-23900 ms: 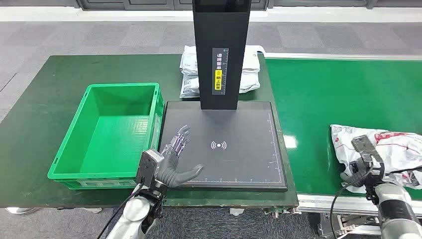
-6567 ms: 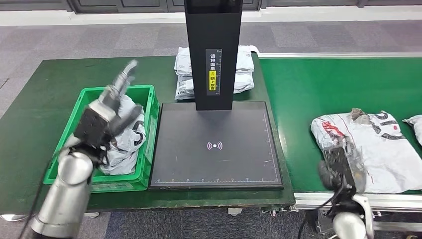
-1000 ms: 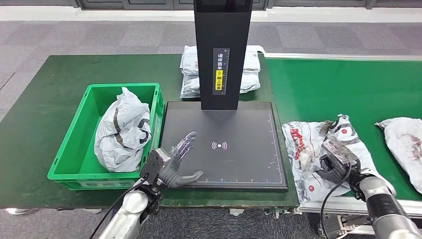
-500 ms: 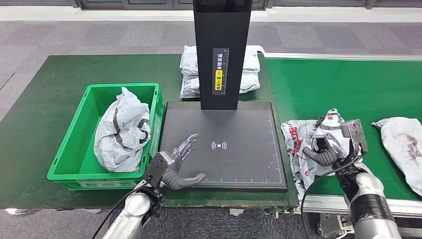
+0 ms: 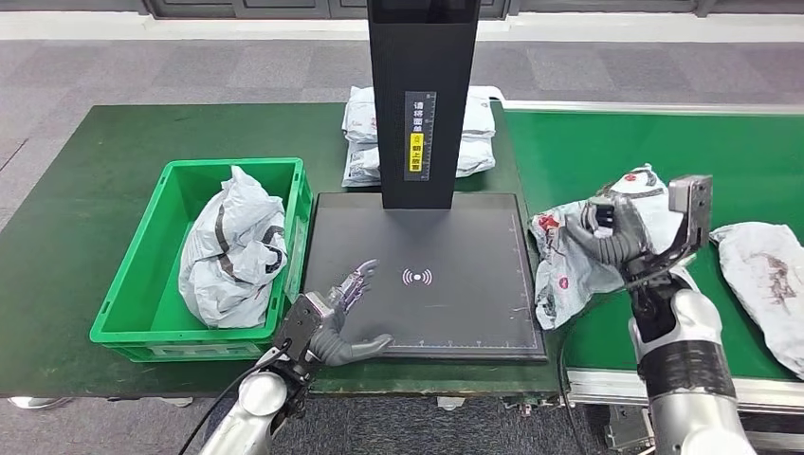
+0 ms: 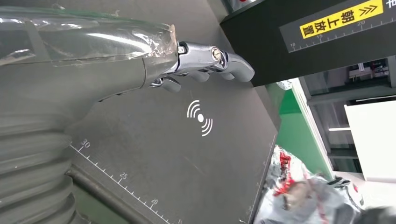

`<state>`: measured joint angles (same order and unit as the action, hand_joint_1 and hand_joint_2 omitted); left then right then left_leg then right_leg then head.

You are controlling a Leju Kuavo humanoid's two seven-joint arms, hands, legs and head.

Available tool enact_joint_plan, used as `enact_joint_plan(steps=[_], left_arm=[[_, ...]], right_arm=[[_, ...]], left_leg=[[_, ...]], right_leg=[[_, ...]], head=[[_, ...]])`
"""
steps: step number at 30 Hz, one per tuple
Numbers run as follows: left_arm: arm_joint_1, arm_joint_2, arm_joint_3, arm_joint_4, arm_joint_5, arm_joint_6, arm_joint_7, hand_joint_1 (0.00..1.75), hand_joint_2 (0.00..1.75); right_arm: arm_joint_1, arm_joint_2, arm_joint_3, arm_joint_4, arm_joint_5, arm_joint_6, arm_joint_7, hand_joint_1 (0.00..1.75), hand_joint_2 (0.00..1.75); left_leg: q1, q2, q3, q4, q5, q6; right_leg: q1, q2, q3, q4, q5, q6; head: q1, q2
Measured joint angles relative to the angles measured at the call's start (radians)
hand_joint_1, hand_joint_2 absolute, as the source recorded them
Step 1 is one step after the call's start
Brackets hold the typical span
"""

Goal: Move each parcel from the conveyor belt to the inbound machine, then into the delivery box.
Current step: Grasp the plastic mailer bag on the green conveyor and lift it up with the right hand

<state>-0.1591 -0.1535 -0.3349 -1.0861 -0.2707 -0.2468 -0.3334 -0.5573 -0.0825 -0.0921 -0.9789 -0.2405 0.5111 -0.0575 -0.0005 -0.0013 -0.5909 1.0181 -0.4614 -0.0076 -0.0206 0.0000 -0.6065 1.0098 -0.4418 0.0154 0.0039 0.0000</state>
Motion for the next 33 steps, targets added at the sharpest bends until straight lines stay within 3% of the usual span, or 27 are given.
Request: enact_joint_plan(steps=[10,15,19,23,28,33], left_arm=[[-0.002,-0.005,0.0,0.018,0.008,0.004,-0.008,0.0,1.75],[-0.004,-0.006,0.0,0.034,0.015,0.005,-0.015,0.0,1.75],[-0.028,-0.015,0.0,0.064,0.021,0.007,-0.018,0.0,1.75],[-0.06,-0.032,-0.001,0.094,0.029,0.01,-0.015,0.0,1.75],[-0.061,-0.034,-0.001,0.1,0.039,0.018,-0.004,0.0,1.75],[-0.058,-0.033,0.0,0.1,0.037,0.023,0.003,0.0,1.75]], right_arm=[[-0.34,0.034,0.207,0.044,-0.131,-0.068,0.07,1.75,1.75],[-0.407,0.055,0.28,0.059,-0.156,-0.067,0.08,1.75,1.75],[-0.49,0.103,0.357,0.082,-0.183,-0.083,0.138,1.75,1.75],[-0.581,0.155,0.445,0.109,-0.184,-0.105,0.162,0.05,1.75],[-0.613,0.163,0.553,0.118,-0.06,-0.145,0.11,0.0,1.75],[-0.613,0.155,0.592,0.139,0.005,-0.191,0.091,0.0,1.75]], left_leg=[[0.0,-0.001,0.0,0.0,0.004,-0.001],[0.001,-0.003,-0.001,0.0,0.004,-0.001],[0.0,0.0,-0.001,0.0,0.004,-0.001],[0.002,0.0,-0.001,0.0,0.005,-0.002],[0.003,-0.003,-0.001,0.0,0.005,-0.002],[0.002,-0.003,-0.001,0.001,0.005,-0.002]], right_leg=[[0.0,-0.001,0.0,0.0,0.001,0.0],[0.001,-0.002,0.0,0.0,0.001,0.0],[0.0,0.0,-0.002,0.001,0.002,0.0],[0.002,0.0,-0.002,0.001,0.003,-0.001],[0.003,-0.002,-0.001,0.0,0.002,-0.001],[0.002,-0.002,-0.001,0.0,0.003,-0.001]], head=[[0.0,0.0],[0.0,0.0],[0.0,0.0],[0.0,0.0],[0.0,0.0],[0.0,0.0]])
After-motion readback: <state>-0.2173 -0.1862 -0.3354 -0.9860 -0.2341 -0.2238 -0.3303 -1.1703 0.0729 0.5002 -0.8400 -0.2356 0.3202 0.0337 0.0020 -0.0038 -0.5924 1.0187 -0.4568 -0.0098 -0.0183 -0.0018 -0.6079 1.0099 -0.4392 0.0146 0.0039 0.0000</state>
